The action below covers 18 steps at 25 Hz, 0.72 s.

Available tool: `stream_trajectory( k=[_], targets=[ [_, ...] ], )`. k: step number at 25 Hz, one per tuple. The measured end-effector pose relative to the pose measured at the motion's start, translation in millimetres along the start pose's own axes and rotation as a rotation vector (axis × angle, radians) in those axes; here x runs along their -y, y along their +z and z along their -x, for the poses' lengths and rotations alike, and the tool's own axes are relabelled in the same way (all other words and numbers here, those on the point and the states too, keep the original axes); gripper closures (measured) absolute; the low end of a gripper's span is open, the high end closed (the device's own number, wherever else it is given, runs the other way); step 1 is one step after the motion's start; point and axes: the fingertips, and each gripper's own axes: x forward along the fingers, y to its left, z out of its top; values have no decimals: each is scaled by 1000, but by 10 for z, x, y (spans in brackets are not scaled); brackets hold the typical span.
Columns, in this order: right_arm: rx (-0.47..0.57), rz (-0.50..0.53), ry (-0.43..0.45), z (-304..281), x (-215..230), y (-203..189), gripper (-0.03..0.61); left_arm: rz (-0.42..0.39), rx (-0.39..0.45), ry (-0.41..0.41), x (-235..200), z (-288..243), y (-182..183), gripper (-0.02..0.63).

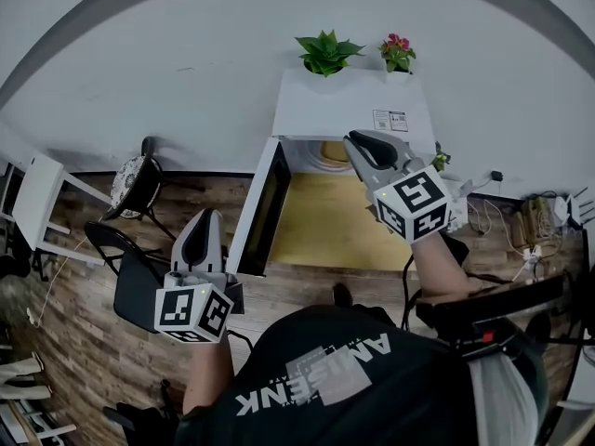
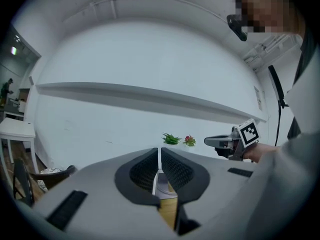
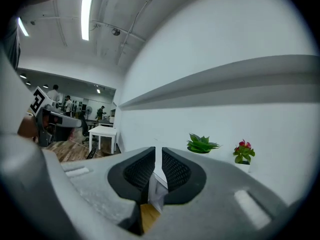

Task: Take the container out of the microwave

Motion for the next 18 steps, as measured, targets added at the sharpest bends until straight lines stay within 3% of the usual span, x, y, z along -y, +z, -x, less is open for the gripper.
stream_trajectory(
  k=[3, 10, 18],
  targets=[
    [9, 14, 32, -36, -37, 16, 538, -6, -17, 17, 5, 3, -44, 611],
    [-19, 41, 67, -105, -8, -121, 402, -20, -47, 20, 104, 8, -170, 611],
    [-109, 63, 125, -241, 52, -583, 370, -22, -69, 31, 172, -24, -253, 611]
  ],
)
